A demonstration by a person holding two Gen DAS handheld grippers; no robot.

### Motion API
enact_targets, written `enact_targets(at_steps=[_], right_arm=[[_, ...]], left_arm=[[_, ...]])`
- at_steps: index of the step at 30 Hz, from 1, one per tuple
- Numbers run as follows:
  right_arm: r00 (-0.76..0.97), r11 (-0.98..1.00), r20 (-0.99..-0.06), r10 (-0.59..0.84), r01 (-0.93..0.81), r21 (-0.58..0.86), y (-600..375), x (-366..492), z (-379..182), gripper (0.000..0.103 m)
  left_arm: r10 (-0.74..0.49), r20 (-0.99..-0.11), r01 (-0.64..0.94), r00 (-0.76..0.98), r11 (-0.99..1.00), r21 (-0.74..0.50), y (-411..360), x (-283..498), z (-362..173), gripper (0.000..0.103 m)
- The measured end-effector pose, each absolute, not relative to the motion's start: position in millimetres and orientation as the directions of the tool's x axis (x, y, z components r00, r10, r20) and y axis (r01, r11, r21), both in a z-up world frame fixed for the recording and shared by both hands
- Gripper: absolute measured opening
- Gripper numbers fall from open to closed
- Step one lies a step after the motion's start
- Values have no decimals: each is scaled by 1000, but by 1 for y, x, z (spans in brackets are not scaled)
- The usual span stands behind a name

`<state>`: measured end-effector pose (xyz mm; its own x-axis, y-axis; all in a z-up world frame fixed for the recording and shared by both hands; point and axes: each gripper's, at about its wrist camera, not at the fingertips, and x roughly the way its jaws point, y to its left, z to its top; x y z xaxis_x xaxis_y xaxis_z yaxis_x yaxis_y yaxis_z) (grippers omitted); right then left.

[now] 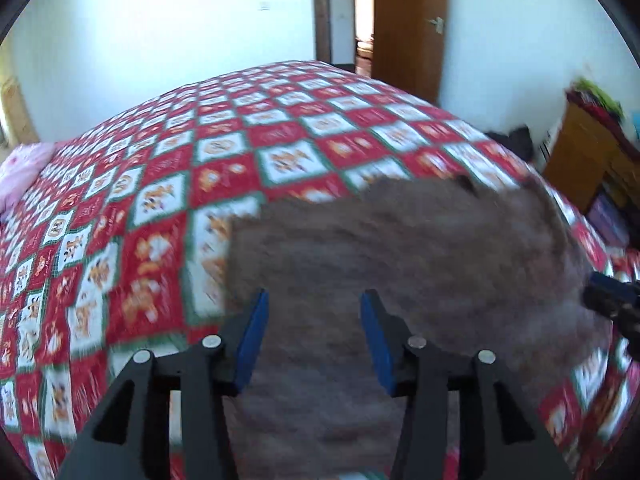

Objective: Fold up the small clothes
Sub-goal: 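Move the left gripper to the side edge of the folded sweater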

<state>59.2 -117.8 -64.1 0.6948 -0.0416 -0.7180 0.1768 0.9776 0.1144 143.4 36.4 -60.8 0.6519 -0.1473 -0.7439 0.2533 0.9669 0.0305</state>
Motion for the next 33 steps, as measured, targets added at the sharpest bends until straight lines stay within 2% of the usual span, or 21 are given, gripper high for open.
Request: enact_targets(at_steps=[10, 12, 17, 20, 24, 31, 33], right_arm=[[568, 935, -821, -57, 318, 155, -100, 43, -122, 27], [584, 933, -809, -66, 325, 158, -102, 41, -125, 27], [583, 946, -803, -122, 313, 84, -92, 42, -127, 27], [601, 936, -795, -78, 320, 149, -102, 40, -128, 27], [637, 914, -771, -15, 322, 248, -113, 34, -128, 27], [650, 906, -760, 1, 322, 276, -113, 33, -128, 27], [653, 903, -757, 7, 322, 286, -114, 32, -129, 27]], left_arm=[[-80, -799, 239, 597, 967, 82, 1, 114, -95, 51], [-65, -812, 230, 580, 969, 86, -1, 115, -106, 52], [-38, -793, 209, 608, 971, 113, 3, 114, -105, 67], [-27, -792, 193, 609, 974, 115, 7, 114, -106, 76], [-44, -804, 164, 594, 984, 68, 23, 105, -104, 78], [-82, -791, 9, 606, 995, -97, 82, 82, -103, 79], [-63, -782, -33, 620, 994, -106, 89, 77, -102, 79]])
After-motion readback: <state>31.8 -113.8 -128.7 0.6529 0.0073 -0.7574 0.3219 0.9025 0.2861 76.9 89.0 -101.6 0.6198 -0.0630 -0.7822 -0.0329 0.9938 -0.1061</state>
